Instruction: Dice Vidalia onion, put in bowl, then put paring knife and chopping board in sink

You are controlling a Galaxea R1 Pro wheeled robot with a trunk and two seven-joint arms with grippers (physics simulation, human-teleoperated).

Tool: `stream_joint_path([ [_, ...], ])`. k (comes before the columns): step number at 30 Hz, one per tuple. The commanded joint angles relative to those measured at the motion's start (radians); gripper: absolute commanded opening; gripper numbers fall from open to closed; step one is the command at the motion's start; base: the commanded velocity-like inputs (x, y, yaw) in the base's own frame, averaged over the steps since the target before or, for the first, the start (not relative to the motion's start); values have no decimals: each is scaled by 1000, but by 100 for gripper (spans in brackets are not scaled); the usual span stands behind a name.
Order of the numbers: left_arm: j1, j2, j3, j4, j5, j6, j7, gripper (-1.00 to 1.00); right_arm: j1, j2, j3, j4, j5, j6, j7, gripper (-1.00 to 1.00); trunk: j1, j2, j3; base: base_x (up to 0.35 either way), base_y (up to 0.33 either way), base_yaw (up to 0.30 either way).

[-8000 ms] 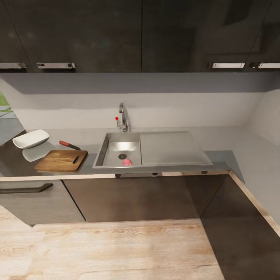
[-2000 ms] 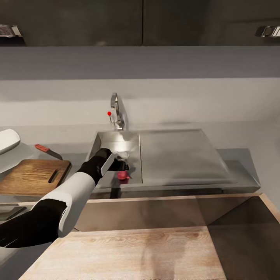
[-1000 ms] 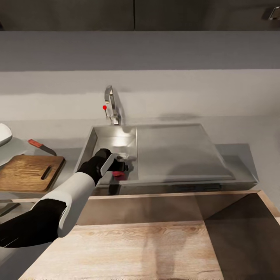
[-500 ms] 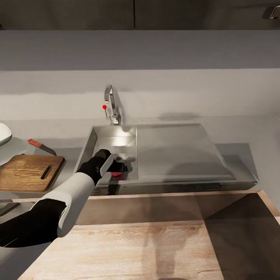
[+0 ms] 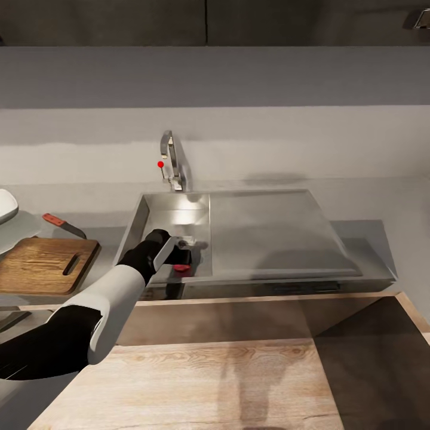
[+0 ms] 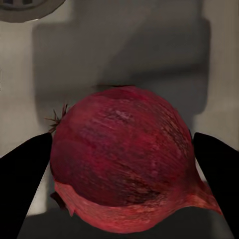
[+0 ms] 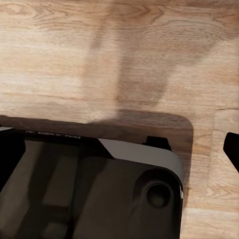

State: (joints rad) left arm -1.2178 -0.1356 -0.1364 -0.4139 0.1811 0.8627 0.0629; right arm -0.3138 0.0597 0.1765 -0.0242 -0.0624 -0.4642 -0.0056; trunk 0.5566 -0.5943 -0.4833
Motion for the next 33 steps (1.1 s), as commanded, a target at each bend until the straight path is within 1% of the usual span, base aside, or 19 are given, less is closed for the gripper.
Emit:
stream_joint_path([
  [1,0,1,-7,0,6,4,6,-100,-1,0,6,1,-7,-4,-1,100,0,-1,-1,0,0,0],
  [6,-1,2,-7,0,5,5,6,-100,-1,0,6,1,-8,-4,-1,100,0,-1,0,0,0,0],
  [13,-1,2,-6,-2,6,5,6,-100,-1,0,7,1,-8,-4,-1,100,0,-1,11,0,0,0],
  [17,0,2,-2,-27,5,8,7,-100,-1,0,8,1,-8,-4,-1,100,0,-1,17,0,0,0],
  [19,-1,2,-2,-98,5,13,8,-100,-1,0,8,1,-8,-4,-1,100,0,-1,21,0,0,0],
  [21,-1,2,-3,-204,5,92,8,-100,-1,0,8,1,-8,-4,-1,100,0,-1,24,0,0,0],
  [22,-1,2,-4,-233,5,112,8,-100,-1,0,8,1,-8,-4,-1,100,0,-1,25,0,0,0],
  [24,0,3,-4,-274,4,129,8,-100,-1,0,8,1,-8,-4,-1,100,0,-1,29,0,0,0],
  [26,-1,10,-5,-325,4,141,8,-100,-1,0,8,1,-8,-4,-1,100,0,-1,32,0,0,0],
  [27,-1,13,-5,-337,4,143,8,-100,-1,0,8,1,-8,-4,-1,100,0,-1,33,0,0,0],
  [28,2,23,-6,-387,5,148,8,-100,-1,0,8,1,-8,-4,-1,100,0,-1,35,0,0,0],
  [29,23,33,-6,-451,6,151,8,-100,-1,0,8,1,-8,-4,-1,100,0,-1,37,0,0,0],
  [30,32,34,-6,-471,6,151,8,-100,-1,0,8,1,-8,-4,-1,100,0,-1,38,0,0,0],
  [33,93,40,-6,-618,5,152,8,-100,-1,0,8,1,-8,-4,-1,100,0,-1,43,0,0,0],
])
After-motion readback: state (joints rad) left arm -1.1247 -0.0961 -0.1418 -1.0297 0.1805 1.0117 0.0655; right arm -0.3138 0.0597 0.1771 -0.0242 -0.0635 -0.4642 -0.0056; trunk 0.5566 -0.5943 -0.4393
